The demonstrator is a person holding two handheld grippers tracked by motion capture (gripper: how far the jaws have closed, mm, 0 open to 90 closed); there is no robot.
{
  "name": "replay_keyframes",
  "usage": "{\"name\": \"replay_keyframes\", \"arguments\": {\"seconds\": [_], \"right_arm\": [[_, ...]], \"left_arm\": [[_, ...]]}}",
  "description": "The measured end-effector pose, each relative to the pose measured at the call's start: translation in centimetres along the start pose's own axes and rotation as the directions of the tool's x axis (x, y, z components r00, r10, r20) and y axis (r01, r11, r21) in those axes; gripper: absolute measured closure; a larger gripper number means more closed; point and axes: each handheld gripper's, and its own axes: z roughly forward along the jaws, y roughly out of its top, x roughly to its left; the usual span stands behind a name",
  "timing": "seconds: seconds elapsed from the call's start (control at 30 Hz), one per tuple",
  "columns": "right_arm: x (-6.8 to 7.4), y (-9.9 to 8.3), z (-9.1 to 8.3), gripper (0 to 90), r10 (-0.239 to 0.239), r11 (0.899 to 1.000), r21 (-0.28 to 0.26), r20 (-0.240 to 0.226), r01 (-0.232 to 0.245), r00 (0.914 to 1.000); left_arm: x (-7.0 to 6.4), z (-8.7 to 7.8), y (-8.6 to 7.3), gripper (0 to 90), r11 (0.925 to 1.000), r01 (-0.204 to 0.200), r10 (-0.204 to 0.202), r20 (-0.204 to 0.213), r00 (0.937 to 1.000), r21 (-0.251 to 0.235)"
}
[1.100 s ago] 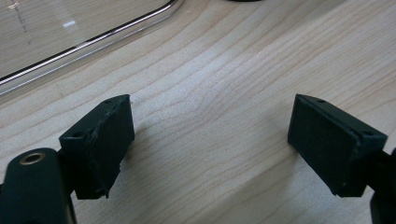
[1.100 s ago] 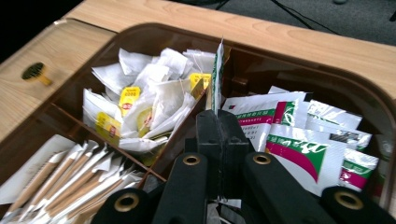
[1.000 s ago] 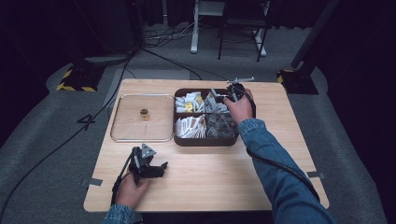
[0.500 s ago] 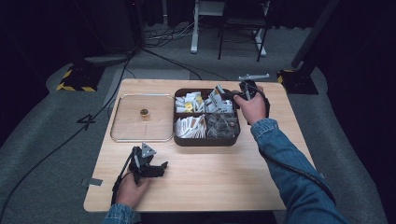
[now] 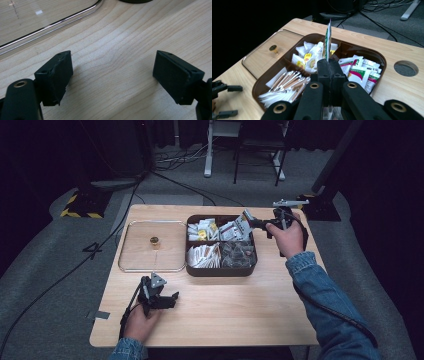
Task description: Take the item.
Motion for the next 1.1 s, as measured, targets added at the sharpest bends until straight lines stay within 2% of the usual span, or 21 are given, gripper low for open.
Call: {"name": "replay_keyframes", "arguments": {"seconds": [0.17, 0.43, 0.63, 0.7, 0.9, 0.97, 1.03, 1.1], "right_arm": [[-0.2, -0.4, -1.7, 90.0, -0.02, 1.0, 0.007, 0.01, 0.02, 0.9998], [-1.1, -1.1, -4.3, 90.0, -0.018, 1.0, -0.002, 0.038, 0.018, 0.9991], [-1.5, -1.8, -5.5, 90.0, -0.021, 1.0, 0.009, 0.052, 0.02, 0.9985], [-1.6, -2.3, -5.9, 90.0, -0.023, 1.0, 0.011, 0.056, 0.022, 0.9982], [-2.3, -4.0, -7.7, 90.0, 0.022, 1.0, -0.008, 0.043, -0.022, 0.9988], [-2.3, -4.7, -8.3, 90.0, 0.021, 1.0, -0.015, 0.051, -0.02, 0.9985], [-2.2, -5.5, -8.7, 90.0, 0.002, 1.0, 0.004, 0.068, -0.003, 0.9977], [-2.2, -6.2, -9.0, 90.0, 0.003, 1.0, 0.018, 0.073, -0.005, 0.9973]], "left_arm": [[0.0, 0.0, 0.0, 16.8, 1.0, 0.0, 0.0, -0.001, 1.0, 0.0], [0.0, 0.0, 0.0, 16.7, 1.0, -0.001, 0.001, -0.005, 1.0, -0.001], [0.0, 0.0, 0.0, 16.7, 1.0, 0.004, -0.004, -0.003, 1.0, -0.002], [0.0, 0.0, 0.0, 16.7, 1.0, 0.002, -0.002, -0.003, 1.0, -0.002], [-0.1, 0.0, -0.1, 16.7, 1.0, 0.003, -0.003, -0.005, 1.0, -0.002], [-0.1, 0.0, -0.1, 16.7, 1.0, 0.003, -0.003, -0.005, 1.0, -0.002], [-0.1, 0.0, -0.1, 16.7, 1.0, 0.003, -0.003, -0.006, 1.0, -0.002], [-0.1, 0.0, -0.1, 16.7, 1.0, 0.004, -0.004, -0.005, 1.0, -0.002]]}}
